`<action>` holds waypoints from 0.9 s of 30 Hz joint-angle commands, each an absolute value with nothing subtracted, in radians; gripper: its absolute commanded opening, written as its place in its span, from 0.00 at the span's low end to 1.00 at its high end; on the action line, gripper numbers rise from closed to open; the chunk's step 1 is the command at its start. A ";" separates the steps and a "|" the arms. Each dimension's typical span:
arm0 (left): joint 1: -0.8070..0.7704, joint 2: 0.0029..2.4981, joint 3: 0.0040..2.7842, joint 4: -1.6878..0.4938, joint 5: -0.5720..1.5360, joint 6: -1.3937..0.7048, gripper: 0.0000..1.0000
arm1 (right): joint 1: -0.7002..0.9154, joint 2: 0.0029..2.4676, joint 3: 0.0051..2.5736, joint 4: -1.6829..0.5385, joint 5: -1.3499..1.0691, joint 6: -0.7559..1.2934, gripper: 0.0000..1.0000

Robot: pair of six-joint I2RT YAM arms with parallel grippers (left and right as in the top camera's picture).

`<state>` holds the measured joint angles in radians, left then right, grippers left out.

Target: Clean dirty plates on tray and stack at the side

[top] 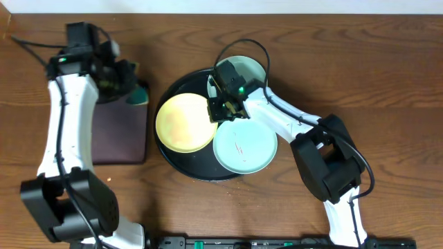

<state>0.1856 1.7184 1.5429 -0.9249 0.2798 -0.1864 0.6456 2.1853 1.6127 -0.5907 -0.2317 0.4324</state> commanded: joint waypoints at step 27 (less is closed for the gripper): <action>0.281 1.718 1.555 -0.957 0.215 -0.188 0.07 | 0.993 1.945 1.767 -0.766 1.081 0.159 0.01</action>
